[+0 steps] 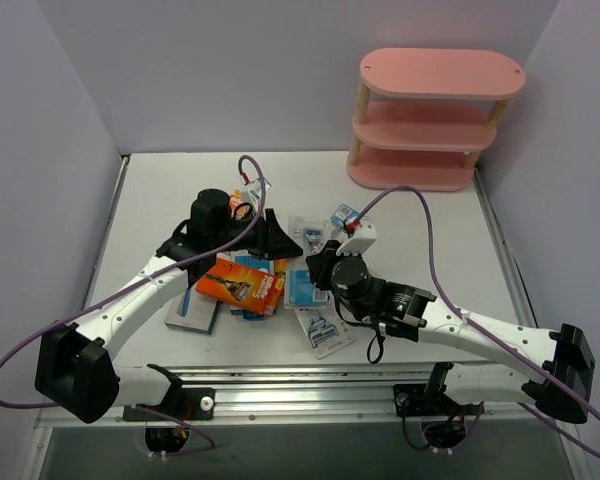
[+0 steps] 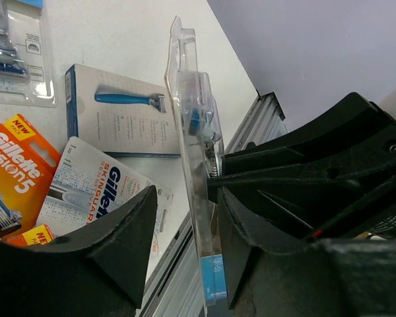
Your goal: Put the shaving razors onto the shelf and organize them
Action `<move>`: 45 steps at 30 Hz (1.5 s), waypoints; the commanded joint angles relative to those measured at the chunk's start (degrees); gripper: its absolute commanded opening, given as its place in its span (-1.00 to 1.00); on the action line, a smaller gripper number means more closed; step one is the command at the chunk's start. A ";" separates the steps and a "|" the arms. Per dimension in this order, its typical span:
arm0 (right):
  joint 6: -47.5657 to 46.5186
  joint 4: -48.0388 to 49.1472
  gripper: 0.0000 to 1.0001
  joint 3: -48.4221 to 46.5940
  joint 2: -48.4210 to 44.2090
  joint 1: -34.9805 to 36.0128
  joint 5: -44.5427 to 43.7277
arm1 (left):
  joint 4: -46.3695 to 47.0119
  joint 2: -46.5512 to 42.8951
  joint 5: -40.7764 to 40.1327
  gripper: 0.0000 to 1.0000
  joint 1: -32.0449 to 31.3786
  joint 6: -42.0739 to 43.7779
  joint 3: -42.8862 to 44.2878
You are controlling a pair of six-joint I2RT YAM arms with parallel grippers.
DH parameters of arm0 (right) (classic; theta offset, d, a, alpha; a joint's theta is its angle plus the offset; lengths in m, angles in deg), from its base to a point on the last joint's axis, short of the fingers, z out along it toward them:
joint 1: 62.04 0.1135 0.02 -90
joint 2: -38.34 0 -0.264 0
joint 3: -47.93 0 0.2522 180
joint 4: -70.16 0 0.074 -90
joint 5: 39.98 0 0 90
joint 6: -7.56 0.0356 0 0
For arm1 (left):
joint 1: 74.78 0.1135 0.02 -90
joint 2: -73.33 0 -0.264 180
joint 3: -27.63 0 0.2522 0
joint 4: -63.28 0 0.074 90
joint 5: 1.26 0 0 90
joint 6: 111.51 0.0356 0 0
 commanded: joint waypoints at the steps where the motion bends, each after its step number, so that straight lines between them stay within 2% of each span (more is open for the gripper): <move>1: 2.73 2.87 -1.00 -2.77 0.37 0.40 -3.62 | 2.67 0.47 1.82 0.00 -0.85 1.67 0.65; 5: 3.96 3.04 -1.00 -2.50 -0.15 0.40 -4.06 | 2.14 0.83 1.82 -0.45 -1.20 2.11 0.91; 8: 4.22 3.30 -1.00 -2.33 -0.42 0.40 -3.71 | 1.96 1.00 1.73 -0.61 -1.20 2.28 1.09; 12: 4.05 2.61 -1.00 -2.77 0.02 0.40 -3.18 | 0.56 1.27 1.21 -0.95 -1.20 2.81 1.61; 15: 3.96 1.29 -0.70 -3.21 0.11 0.31 -3.18 | -0.67 1.09 0.50 -0.95 -1.20 3.60 2.05; 18: 4.31 -0.03 -0.33 -2.77 -0.85 0.31 -3.35 | -2.78 1.00 -0.29 -0.95 -1.20 5.01 2.93; 19: 4.40 -0.29 -0.13 -2.59 -1.29 0.31 -3.53 | -3.31 1.00 -0.90 -0.95 -1.11 5.36 3.20; 21: 4.57 -1.35 0.00 -2.07 -2.79 0.31 -3.88 | -5.06 0.92 -1.52 -0.95 -1.03 6.50 3.90; 24: 4.14 -2.49 0.08 -1.45 -5.07 0.31 -3.88 | -5.68 0.74 -1.70 -0.95 -0.85 7.12 4.34; 29: 0.81 -4.87 0.12 -1.45 -7.88 0.31 -3.36 | -9.11 1.00 -1.17 -0.95 -0.32 9.93 6.09; 31: -3.85 -5.74 0.07 -1.80 -8.67 0.31 -2.30 | -10.69 1.35 -0.56 -0.95 -0.32 10.98 6.62; 34: -11.23 -7.67 -0.13 -3.38 -9.12 0.31 0.86 | -12.36 1.79 0.76 -0.95 -0.41 12.48 7.59; 39: -23.87 -12.07 -0.16 -6.19 -8.94 0.40 6.22 | -17.35 2.93 2.00 -0.95 -0.59 15.64 10.30; 41: -27.58 -11.55 -0.23 -6.11 -9.12 0.57 7.80 | -18.95 3.72 1.73 -0.95 -0.59 16.17 11.54; 45: -35.66 -11.54 -0.26 -5.58 -9.56 2.59 6.94 | -22.55 5.04 1.99 -0.95 -0.59 16.52 13.83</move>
